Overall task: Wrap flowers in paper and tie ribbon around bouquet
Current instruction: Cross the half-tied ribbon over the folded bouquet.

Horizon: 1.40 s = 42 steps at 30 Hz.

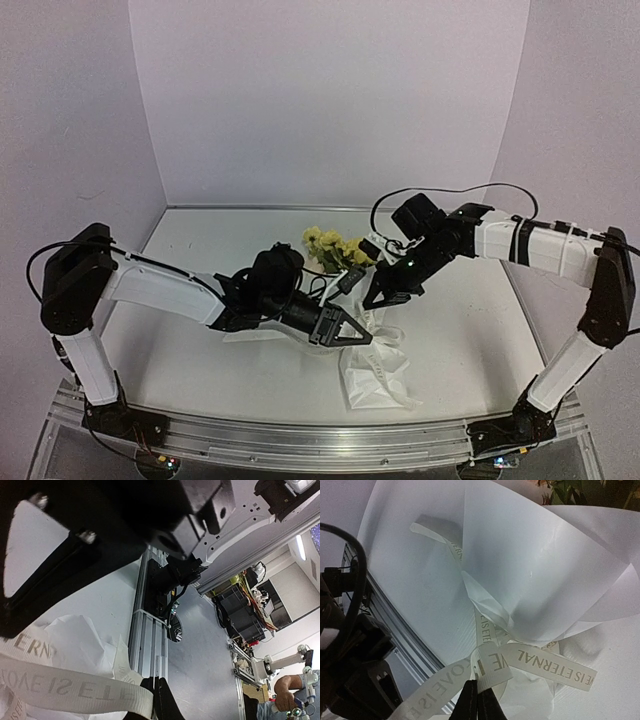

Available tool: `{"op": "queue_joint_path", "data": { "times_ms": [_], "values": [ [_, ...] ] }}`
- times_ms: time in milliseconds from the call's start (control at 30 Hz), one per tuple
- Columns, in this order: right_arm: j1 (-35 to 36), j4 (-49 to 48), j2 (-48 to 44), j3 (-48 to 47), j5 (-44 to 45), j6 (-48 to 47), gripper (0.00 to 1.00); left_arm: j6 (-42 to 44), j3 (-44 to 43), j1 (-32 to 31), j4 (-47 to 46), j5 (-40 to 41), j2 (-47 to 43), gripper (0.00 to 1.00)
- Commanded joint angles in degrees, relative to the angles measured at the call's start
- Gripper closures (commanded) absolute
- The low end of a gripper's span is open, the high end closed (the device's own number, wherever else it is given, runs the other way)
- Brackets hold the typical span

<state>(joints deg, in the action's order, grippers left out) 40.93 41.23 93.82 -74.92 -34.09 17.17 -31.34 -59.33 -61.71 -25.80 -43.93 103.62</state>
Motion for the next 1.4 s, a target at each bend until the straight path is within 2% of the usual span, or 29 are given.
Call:
{"op": "queue_joint_path", "data": {
  "times_ms": [0, 233, 300, 400, 533, 733, 833, 1367],
  "values": [
    [-1.76, 0.45, 2.15, -3.54, -7.47, 2.20, 1.00, 3.35, -4.71, -1.39, -6.72, 4.63, 4.28, 0.97],
    [-3.22, 1.47, 3.57, -4.61, -9.24, 2.60, 1.00, 4.51, -5.14, -4.55, -17.64, 22.34, 8.81, 0.95],
    [-3.21, 1.65, 3.65, -4.45, -9.16, 2.58, 1.00, 5.48, -5.25, -5.59, -18.16, 27.08, 9.50, 0.95],
    [-3.22, 1.82, 3.73, -4.10, -9.31, 2.63, 1.00, 8.51, -6.88, -7.03, -16.08, 29.21, 10.82, 0.93],
    [-3.22, 2.21, 3.25, -3.43, -8.96, 2.63, 1.00, 9.98, -7.90, -8.20, -12.02, 29.45, 11.72, 0.85],
    [-3.22, 2.36, 1.10, -0.48, -8.57, 2.06, 1.00, 11.93, -4.08, -8.84, -9.02, 27.13, 8.82, 0.56],
    [-3.22, 2.36, -0.16, 1.53, -8.27, 1.62, 1.00, 13.22, -2.10, -9.40, -8.39, 26.02, 7.21, 0.49],
    [-1.22, 2.80, -4.99, 5.33, -4.27, -1.43, 1.00, 19.07, 8.16, -10.30, -1.29, 25.19, -4.12, 0.44]
  ]
}}
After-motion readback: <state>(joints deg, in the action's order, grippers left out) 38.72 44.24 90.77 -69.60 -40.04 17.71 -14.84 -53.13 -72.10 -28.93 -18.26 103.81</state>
